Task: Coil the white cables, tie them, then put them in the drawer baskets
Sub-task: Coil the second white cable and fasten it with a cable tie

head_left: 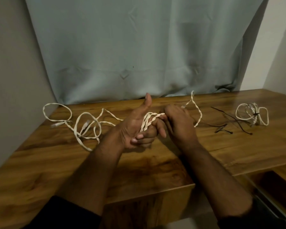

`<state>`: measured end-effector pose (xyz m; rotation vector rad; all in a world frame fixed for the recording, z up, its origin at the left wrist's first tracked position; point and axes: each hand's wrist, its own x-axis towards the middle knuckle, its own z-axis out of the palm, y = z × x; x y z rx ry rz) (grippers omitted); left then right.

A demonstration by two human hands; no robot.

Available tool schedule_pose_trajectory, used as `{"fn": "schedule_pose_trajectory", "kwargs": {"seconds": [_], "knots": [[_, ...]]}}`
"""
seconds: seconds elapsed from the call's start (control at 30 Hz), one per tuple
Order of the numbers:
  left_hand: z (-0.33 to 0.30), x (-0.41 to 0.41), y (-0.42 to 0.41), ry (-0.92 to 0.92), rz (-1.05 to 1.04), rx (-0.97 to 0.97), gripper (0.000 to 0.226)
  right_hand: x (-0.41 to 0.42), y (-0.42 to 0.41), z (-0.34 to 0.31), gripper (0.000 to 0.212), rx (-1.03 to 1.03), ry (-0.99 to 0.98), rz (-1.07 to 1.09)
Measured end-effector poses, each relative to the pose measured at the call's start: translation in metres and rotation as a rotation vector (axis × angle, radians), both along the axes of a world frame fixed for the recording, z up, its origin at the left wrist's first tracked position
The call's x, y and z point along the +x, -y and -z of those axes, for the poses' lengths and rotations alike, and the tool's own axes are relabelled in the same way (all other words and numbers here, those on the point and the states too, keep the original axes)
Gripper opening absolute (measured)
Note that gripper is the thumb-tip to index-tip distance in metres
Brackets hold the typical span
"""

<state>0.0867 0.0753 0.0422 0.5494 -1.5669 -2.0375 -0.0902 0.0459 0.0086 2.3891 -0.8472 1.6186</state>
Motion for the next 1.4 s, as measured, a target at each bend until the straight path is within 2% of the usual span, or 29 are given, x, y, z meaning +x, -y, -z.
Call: {"fn": "schedule_pose_trajectory", "kwargs": {"seconds": [0.07,0.13,0.17,0.23,0.33,0.4,0.47,0.53,0.6,0.67,0.7,0.73,0.8,0.83,0.87,0.93,1.0,1.07,1.13,1.2,1.23,1.3,1.37,1.4], "knots": [[0.002,-0.003,0.0,-0.142,0.175,-0.005,0.087,0.002,0.001,0.003,0.022,0.211,0.102,-0.125],[0.0,-0.006,-0.002,-0.305,0.223,-0.077,0.075,0.005,0.009,0.013,0.02,0.336,0.055,-0.118],[-0.002,-0.008,-0.003,-0.376,0.164,-0.137,0.068,0.005,0.013,0.018,0.021,0.361,-0.016,-0.091],[-0.005,-0.012,-0.004,-0.487,-0.106,-0.189,0.059,0.007,0.016,0.024,0.021,0.399,-0.14,-0.127],[-0.009,-0.017,0.002,-0.658,-0.503,-0.121,0.073,0.014,0.012,0.025,0.018,0.349,-0.388,-0.129],[-0.01,-0.018,0.007,-0.713,-0.701,-0.104,0.086,0.019,0.007,0.021,0.017,0.287,-0.469,-0.093],[-0.006,-0.016,0.017,-0.565,-0.901,-0.201,0.098,0.021,0.004,0.018,0.02,0.255,-0.511,-0.048],[0.0,-0.016,0.022,-0.31,-1.032,-0.386,0.105,0.02,0.003,0.014,0.023,0.238,-0.529,0.004],[0.007,-0.01,0.025,0.033,-1.181,-0.674,0.105,0.016,0.0,0.011,0.022,0.22,-0.485,0.052],[0.018,-0.001,0.031,0.431,-1.281,-1.0,0.088,0.013,-0.005,0.007,0.023,0.197,-0.406,0.093],[0.022,0.002,0.033,0.569,-1.238,-1.098,0.076,0.011,-0.007,0.004,0.026,0.189,-0.383,0.121],[0.025,0.005,0.034,0.64,-1.15,-1.111,0.071,0.01,-0.009,0.002,0.03,0.165,-0.359,0.138],[0.03,0.004,0.029,0.681,-0.999,-0.992,0.065,0.007,-0.01,-0.001,0.035,0.096,-0.311,0.157],[0.03,0.001,0.024,0.68,-0.975,-0.903,0.052,0.006,-0.011,-0.002,0.034,0.058,-0.276,0.166],[0.027,-0.002,0.019,0.637,-0.967,-0.786,0.039,0.005,-0.009,-0.002,0.03,0.026,-0.237,0.17],[0.021,-0.008,0.014,0.443,-0.91,-0.54,0.06,0.005,-0.009,-0.002,0.022,0.025,-0.142,0.15],[0.012,-0.01,0.009,0.279,-0.698,-0.281,0.078,0.005,-0.007,0.0,0.009,0.062,-0.01,0.065],[0.007,-0.01,0.005,0.191,-0.413,-0.119,0.086,0.003,-0.007,-0.001,0.016,0.165,0.127,-0.042],[0.007,-0.012,-0.003,0.13,-0.165,-0.088,0.067,0.002,-0.007,0.001,0.021,0.288,0.186,-0.092],[0.011,-0.018,-0.012,0.093,0.008,-0.097,0.045,-0.001,-0.006,0.004,0.013,0.364,0.13,-0.077],[0.011,-0.023,-0.016,0.066,0.032,-0.119,0.039,-0.002,-0.008,0.005,0.012,0.383,0.069,-0.041],[0.009,-0.033,-0.018,-0.046,-0.044,-0.167,0.035,-0.001,-0.005,0.012,0.008,0.401,-0.073,-0.025],[0.002,-0.038,-0.017,-0.255,-0.177,-0.17,0.044,0.003,-0.005,0.015,0.014,0.55,-0.209,-0.047],[-0.001,-0.04,-0.013,-0.36,-0.259,-0.171,0.052,0.007,0.0,0.018,0.019,0.553,-0.236,-0.018]]}}
